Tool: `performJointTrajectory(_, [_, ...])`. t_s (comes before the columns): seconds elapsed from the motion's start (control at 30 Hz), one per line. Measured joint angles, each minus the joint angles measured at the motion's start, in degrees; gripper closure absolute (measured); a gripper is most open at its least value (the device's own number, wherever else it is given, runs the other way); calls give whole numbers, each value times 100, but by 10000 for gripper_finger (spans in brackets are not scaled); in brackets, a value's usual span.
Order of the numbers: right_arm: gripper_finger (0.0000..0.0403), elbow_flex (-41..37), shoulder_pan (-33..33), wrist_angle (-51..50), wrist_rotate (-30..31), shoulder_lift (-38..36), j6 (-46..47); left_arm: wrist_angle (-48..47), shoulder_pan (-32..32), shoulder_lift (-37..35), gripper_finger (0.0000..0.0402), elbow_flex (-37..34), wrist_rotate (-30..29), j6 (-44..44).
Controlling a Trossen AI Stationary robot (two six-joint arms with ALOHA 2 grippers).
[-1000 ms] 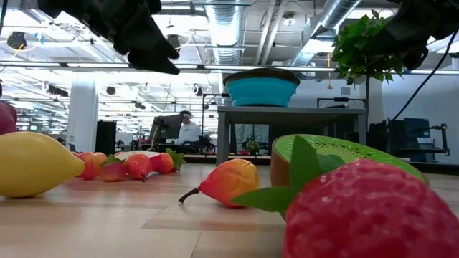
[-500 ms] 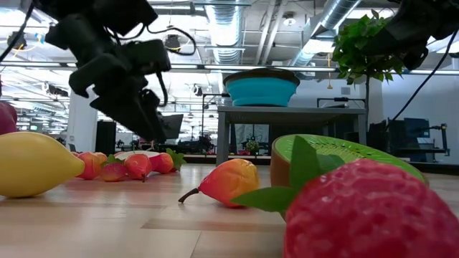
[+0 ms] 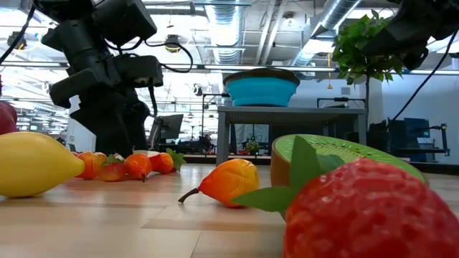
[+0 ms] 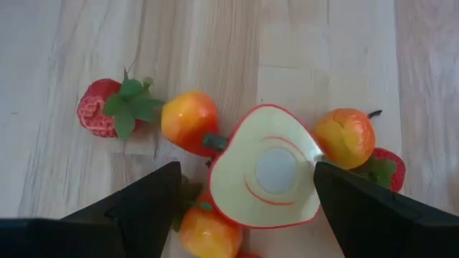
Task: Pick & Place Fruit
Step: Put the apple into the strainer bowl
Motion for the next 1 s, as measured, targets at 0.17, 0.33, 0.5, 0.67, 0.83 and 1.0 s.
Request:
performJointTrajectory(0.17, [403, 0, 0, 1, 0, 0, 0, 2, 0, 0, 88, 0, 11, 12])
performJointTrajectory(0.33, [403, 0, -1, 1, 0, 0, -1, 37, 0, 0, 88, -66, 9, 10])
performJointTrajectory(0.5, [403, 0, 0, 1, 0, 0, 0, 150, 0, 0, 88, -289, 20, -40])
performJointTrajectory(0.67, [403, 0, -3, 1, 2, 0, -1, 371, 0, 0, 88, -413, 20, -154])
performJointTrajectory(0.83, [403, 0, -3, 4, 7, 0, -1, 626, -2, 0, 88, -436, 22, -156])
performJointTrajectory(1.0, [403, 0, -3, 4, 9, 0, -1, 757, 0, 0, 88, -442, 22, -158])
